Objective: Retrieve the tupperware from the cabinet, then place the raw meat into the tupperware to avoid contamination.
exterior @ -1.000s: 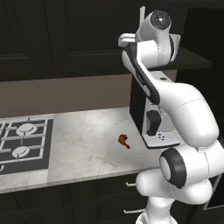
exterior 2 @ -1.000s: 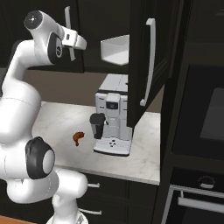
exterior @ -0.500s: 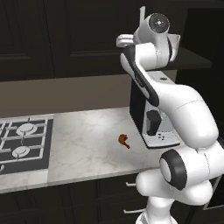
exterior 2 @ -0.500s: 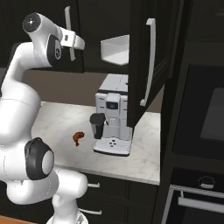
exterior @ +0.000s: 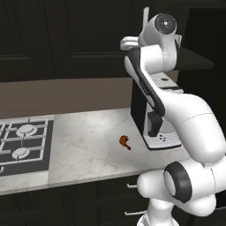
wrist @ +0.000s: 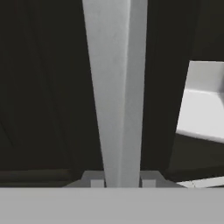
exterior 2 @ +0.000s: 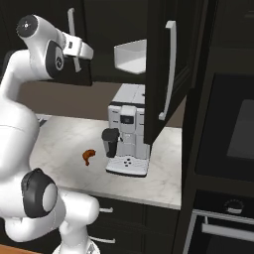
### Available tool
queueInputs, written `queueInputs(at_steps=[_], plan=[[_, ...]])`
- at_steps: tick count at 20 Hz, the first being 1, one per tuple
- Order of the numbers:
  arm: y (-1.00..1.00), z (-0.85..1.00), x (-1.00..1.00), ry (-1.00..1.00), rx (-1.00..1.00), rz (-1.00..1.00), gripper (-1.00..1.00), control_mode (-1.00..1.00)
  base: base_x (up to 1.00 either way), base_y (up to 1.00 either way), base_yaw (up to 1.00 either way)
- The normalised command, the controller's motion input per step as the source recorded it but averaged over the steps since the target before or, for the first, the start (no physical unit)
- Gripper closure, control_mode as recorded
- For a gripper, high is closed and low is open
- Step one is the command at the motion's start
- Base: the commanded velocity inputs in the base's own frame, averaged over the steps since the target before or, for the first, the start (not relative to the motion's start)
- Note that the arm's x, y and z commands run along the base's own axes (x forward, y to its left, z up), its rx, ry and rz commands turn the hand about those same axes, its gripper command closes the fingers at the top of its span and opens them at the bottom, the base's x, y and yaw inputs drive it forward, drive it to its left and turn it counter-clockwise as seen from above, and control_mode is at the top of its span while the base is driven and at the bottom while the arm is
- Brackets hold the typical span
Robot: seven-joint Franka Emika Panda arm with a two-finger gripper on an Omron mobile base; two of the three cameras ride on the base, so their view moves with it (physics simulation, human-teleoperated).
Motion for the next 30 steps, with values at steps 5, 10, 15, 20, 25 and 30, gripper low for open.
queueInputs(at_steps=[5, 10, 15, 20, 25, 30], plan=[[0.52, 0.03, -0.80, -0.01, -0.05, -0.10, 1.00, -1.00, 0.00, 0.00, 0.00], [0.62, 0.03, -0.75, 0.04, -0.09, -0.08, 1.00, -1.00, 0.00, 0.00, 0.00], [0.54, 0.16, -0.67, 0.11, -0.01, -0.11, 1.00, -1.00, 0.00, 0.00, 0.00], [0.61, 0.24, -0.56, 0.13, -0.01, -0.12, 1.00, -1.00, 0.00, 0.00, 0.00], [0.62, 0.07, -0.33, 0.15, -0.06, -0.15, 1.00, -1.00, 0.00, 0.00, 0.00], [0.54, -0.07, -0.16, 0.02, -0.08, -0.15, 1.00, -1.00, 0.00, 0.00, 0.00]])
